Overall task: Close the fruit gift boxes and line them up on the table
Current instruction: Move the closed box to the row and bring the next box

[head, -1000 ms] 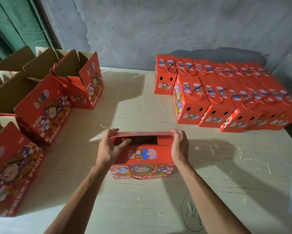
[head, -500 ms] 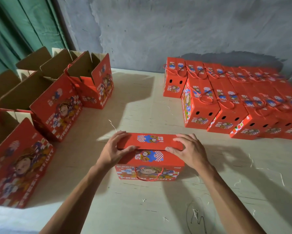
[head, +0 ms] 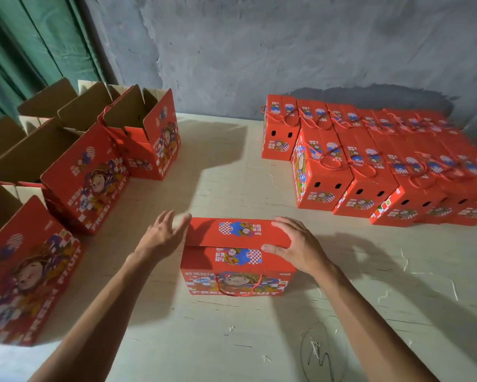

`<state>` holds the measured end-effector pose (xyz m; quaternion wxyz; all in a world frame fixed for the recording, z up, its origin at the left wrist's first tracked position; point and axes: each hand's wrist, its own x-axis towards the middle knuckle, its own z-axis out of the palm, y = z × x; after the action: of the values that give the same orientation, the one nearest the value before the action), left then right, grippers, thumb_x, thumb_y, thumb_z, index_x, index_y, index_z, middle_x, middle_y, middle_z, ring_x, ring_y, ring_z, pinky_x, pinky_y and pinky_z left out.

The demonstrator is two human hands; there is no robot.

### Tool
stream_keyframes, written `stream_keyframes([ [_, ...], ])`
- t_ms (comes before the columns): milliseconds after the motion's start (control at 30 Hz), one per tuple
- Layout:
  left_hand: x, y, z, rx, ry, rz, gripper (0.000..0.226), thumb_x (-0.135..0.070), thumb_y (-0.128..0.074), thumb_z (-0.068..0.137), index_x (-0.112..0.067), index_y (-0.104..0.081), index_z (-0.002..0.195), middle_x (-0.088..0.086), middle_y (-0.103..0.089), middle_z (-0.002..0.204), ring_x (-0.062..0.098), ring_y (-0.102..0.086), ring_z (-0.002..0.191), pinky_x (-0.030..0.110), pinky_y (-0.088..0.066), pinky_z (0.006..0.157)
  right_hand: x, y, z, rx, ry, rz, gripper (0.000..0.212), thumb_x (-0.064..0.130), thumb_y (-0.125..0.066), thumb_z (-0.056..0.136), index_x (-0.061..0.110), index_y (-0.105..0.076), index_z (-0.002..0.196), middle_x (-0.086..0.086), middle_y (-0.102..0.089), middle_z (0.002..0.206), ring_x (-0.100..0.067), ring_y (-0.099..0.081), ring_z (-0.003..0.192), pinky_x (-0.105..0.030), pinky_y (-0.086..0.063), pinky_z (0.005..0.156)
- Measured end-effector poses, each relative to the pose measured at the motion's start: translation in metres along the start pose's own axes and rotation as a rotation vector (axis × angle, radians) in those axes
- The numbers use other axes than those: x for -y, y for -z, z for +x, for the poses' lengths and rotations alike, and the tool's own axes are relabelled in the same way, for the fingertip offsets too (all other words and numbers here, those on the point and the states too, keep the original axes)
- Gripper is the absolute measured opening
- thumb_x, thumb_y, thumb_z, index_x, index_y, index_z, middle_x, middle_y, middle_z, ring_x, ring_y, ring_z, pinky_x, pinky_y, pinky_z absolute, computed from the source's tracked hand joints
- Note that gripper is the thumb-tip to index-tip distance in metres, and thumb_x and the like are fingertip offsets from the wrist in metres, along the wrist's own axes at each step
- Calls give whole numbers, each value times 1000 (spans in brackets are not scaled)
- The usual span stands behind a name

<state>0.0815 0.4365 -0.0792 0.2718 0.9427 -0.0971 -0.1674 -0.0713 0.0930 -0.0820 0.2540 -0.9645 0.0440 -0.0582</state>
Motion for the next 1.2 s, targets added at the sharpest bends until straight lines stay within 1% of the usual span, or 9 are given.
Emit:
stream_keyframes([
  [67,-6,4,-5,-110,0,208,88,-79,-18,95,-18,-40,153,9,-28,166,35,-26,151,55,-28,118,1,2,1,11,18,-62,90,81,-59,80,24,-50,149,10,-45,156,-7,-36,143,-30,-33,118],
  [133,-13,7,-8,-222,-118,254,89,-81,-18,94,-17,-47,147,11,-35,162,32,-29,149,57,-31,116,2,2,2,34,33,-115,91,81,-55,83,23,-46,152,8,-43,157,-10,-36,144,-32,-33,117],
  [233,-22,7,-6,-45,-372,137,97,-92,-33,83,-24,-42,153,3,-29,166,23,-25,152,57,-28,120,3,4,4,50,67,-198,92,81,-49,86,20,-43,155,5,-42,158,-15,-36,145,-35,-34,118],
  [333,-25,-3,0,125,-448,190,113,-95,-54,69,-30,-33,158,-4,-20,169,18,-16,156,54,-21,122,3,7,6,81,64,-226,95,84,-47,85,21,-41,156,7,-40,159,-13,-34,145,-34,-33,118],
  [567,-18,-20,7,139,-464,49,105,-85,-66,72,-28,-39,155,-1,-41,155,15,-38,140,43,-40,112,5,11,14,138,48,-251,100,93,-44,79,29,-39,156,12,-42,155,-8,-33,141,-33,-41,111],
  [700,-20,-21,7,119,-482,38,107,-91,-57,71,-25,-43,153,-1,-46,150,13,-40,134,42,-44,109,9,7,14,137,88,-384,95,87,-34,87,23,-38,157,5,-44,153,-15,-38,139,-38,-47,106],
  [900,-28,-23,8,23,-543,124,76,-77,-53,87,-33,-51,149,-1,-52,142,17,-43,129,45,-44,107,18,5,17,81,110,-510,88,78,-13,92,23,-47,152,-3,-58,137,-23,-54,122,-37,-54,90],
  [1067,-31,-21,4,39,-549,206,75,-84,-31,87,-47,-42,152,-1,-47,143,19,-39,130,48,-42,108,16,4,20,120,131,-534,80,75,-2,90,43,-23,160,-4,-48,139,-21,-45,122,-35,-47,98],
  [1200,-32,-21,-1,40,-580,226,72,-79,-28,90,-45,-42,152,5,-46,141,26,-40,131,51,-40,111,17,1,17,139,167,-462,65,69,-14,98,49,-19,160,-4,-43,147,-24,-40,131,-37,-41,108],
])
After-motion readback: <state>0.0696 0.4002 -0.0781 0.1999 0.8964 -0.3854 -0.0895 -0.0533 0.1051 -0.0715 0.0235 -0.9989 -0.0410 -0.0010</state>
